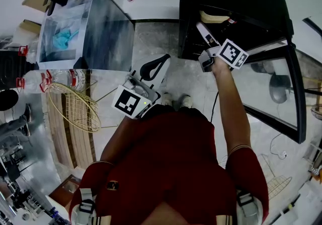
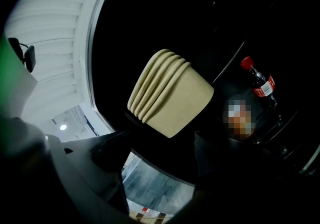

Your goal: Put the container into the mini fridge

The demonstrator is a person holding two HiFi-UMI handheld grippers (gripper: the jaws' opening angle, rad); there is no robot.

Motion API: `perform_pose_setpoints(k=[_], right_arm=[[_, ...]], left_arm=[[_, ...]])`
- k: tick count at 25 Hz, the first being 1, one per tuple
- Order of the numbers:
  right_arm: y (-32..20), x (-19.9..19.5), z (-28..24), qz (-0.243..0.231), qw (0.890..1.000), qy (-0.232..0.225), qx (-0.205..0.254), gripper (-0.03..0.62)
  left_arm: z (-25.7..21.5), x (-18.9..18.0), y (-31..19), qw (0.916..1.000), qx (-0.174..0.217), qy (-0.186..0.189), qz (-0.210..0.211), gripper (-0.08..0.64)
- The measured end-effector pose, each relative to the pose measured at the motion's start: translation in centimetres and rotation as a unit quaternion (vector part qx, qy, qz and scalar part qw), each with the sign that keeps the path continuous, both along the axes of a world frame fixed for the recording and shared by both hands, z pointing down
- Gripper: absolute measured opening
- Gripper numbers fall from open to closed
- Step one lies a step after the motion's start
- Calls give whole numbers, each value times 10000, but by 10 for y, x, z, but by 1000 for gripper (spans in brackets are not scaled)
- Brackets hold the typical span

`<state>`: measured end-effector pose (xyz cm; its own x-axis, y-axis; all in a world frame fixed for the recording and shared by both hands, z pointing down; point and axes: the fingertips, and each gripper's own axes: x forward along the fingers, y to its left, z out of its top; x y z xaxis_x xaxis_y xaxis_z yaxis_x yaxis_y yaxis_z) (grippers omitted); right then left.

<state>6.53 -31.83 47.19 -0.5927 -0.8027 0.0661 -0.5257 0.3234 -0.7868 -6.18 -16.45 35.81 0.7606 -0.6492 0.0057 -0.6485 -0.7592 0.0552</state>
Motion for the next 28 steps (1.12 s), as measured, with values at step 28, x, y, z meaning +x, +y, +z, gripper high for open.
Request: perform_pose_setpoints(k=[28], right_arm=[[97,-20,-63,-421,9683,1903,1563,164]], left_arm=[[-1,18,9,9991,90,120,387,6]])
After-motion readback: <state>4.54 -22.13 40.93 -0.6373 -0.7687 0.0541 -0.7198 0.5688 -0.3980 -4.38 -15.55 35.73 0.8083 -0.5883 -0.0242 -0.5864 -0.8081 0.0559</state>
